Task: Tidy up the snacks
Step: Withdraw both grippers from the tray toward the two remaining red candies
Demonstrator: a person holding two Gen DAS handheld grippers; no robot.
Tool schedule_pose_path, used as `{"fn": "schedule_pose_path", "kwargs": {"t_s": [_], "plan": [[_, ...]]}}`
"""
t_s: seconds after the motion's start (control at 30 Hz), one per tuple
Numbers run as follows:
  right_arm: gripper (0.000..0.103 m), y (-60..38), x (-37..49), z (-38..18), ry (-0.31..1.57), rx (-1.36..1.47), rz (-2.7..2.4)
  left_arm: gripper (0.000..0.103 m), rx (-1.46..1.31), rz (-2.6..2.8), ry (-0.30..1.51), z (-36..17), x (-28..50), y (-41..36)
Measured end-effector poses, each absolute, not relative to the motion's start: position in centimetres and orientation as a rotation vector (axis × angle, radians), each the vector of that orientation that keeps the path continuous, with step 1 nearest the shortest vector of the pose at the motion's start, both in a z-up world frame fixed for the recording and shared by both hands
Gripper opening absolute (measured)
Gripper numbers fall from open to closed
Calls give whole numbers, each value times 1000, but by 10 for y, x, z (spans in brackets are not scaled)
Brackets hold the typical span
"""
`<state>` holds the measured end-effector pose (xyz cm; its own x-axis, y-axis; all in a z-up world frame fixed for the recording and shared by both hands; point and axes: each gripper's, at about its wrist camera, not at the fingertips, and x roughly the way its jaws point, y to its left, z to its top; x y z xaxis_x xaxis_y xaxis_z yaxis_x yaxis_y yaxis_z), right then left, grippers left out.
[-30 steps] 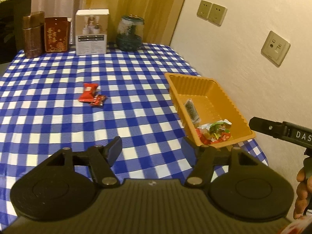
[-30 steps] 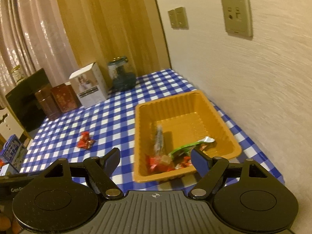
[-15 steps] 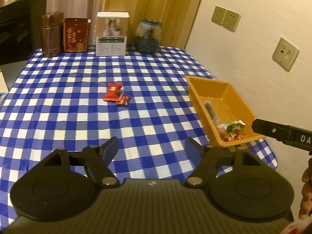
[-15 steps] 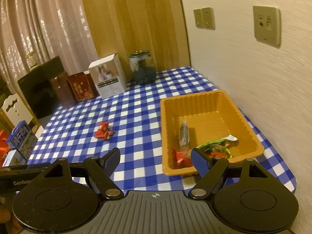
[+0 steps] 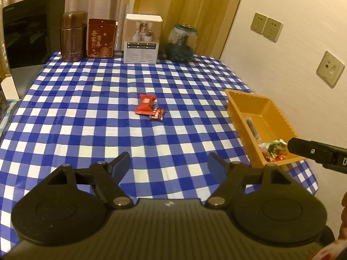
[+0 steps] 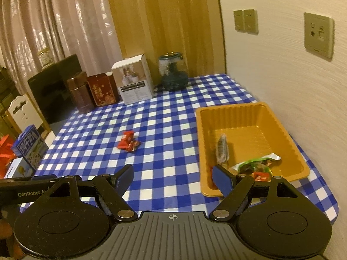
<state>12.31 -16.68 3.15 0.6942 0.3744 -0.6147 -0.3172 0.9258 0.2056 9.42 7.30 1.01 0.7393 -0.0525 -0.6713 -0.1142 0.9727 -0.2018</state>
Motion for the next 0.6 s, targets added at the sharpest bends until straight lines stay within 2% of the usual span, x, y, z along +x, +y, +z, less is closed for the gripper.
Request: {"fn": "schedule_pose_path", "kwargs": {"t_s": [0.6], "plan": [[79, -83, 167, -13, 731, -27, 509, 76, -196, 80, 749, -8, 152, 137]]}}
